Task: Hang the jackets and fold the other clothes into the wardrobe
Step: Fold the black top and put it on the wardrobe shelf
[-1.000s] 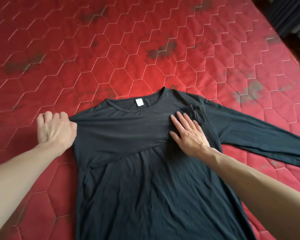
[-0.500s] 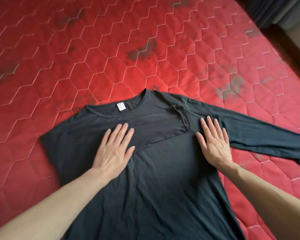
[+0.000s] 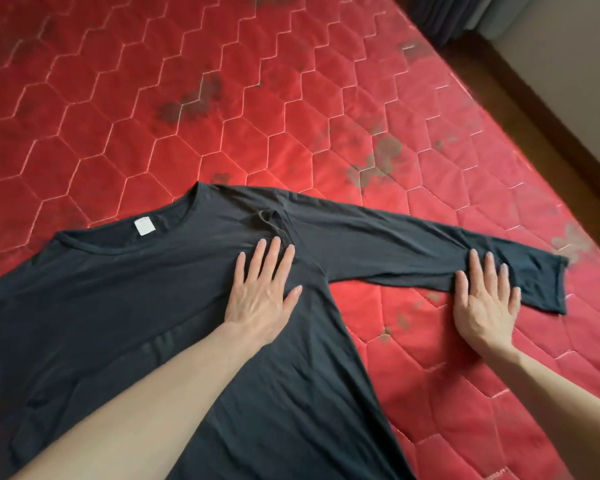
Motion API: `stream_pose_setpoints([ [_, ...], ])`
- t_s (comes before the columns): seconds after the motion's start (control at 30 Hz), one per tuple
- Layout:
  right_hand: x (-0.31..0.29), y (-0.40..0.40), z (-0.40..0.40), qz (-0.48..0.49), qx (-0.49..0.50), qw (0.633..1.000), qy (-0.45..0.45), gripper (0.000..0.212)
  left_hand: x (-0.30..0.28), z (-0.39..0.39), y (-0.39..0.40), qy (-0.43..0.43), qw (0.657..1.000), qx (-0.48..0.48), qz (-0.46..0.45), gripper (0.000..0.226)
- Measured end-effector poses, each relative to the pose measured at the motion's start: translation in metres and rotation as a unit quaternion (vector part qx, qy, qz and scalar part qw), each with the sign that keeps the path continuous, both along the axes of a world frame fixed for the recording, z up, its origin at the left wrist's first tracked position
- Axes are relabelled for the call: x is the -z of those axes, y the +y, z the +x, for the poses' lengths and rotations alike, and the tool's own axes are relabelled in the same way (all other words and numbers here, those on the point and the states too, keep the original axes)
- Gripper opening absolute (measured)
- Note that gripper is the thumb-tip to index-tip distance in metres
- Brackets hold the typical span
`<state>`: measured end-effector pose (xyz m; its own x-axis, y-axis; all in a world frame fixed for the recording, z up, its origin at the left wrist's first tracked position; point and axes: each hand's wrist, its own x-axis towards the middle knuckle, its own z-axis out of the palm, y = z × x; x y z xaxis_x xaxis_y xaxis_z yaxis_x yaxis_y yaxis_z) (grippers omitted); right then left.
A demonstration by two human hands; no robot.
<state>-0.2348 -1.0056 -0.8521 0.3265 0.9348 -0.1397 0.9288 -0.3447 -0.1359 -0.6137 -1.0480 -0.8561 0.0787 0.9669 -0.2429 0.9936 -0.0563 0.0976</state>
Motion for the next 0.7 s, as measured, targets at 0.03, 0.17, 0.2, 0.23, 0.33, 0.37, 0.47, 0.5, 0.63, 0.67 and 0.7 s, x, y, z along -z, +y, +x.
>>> stream_pose_setpoints([
  [0.03, -0.002, -0.001, 0.016, -0.006, 0.043, 0.999, 0.000, 0.060, 0.000, 0.002, 0.005, 0.002, 1.000, 0.001, -0.001, 0.076],
  [0.17, -0.010, 0.004, 0.065, 0.065, 0.222, 0.971, 0.059, 0.068, 0.000, 0.013, 0.020, 0.005, 1.000, -0.011, -0.010, 0.077],
  [0.2, -0.014, 0.008, 0.073, 0.087, 0.265, 0.957, 0.079, 0.075, 0.000, 0.015, 0.022, 0.010, 1.000, -0.012, -0.013, 0.077],
  [0.23, -0.015, 0.011, 0.082, 0.098, 0.302, 0.944, 0.091, 0.084, 0.000, 0.017, 0.023, 0.016, 1.000, -0.013, -0.017, 0.078],
  [0.33, -0.022, 0.021, 0.105, 0.082, 0.371, 0.909, 0.172, 0.087, -0.001, 0.020, 0.021, 0.023, 0.999, -0.011, -0.032, 0.078],
  [0.37, -0.026, 0.024, 0.107, 0.080, 0.376, 0.896, 0.221, 0.074, -0.003, 0.019, 0.021, 0.020, 0.999, -0.008, -0.039, 0.078],
  [0.47, -0.044, 0.038, 0.096, 0.106, 0.337, 0.907, 0.228, 0.041, -0.015, 0.014, 0.019, 0.003, 0.997, 0.012, -0.071, 0.076],
  [0.5, -0.051, 0.043, 0.084, 0.128, 0.314, 0.916, 0.214, 0.038, -0.020, 0.012, 0.018, -0.007, 0.996, 0.020, -0.085, 0.076],
  [0.63, -0.080, 0.062, 0.011, 0.176, 0.218, 0.925, 0.255, 0.030, -0.048, 0.000, 0.016, -0.092, 0.983, 0.032, -0.156, 0.073],
  [0.67, -0.086, 0.065, -0.014, 0.177, 0.198, 0.927, 0.265, 0.028, -0.055, -0.004, 0.014, -0.121, 0.978, 0.027, -0.165, 0.072],
  [0.7, -0.093, 0.069, -0.040, 0.177, 0.169, 0.931, 0.271, 0.027, -0.063, -0.009, 0.011, -0.147, 0.975, 0.020, -0.166, 0.072],
])
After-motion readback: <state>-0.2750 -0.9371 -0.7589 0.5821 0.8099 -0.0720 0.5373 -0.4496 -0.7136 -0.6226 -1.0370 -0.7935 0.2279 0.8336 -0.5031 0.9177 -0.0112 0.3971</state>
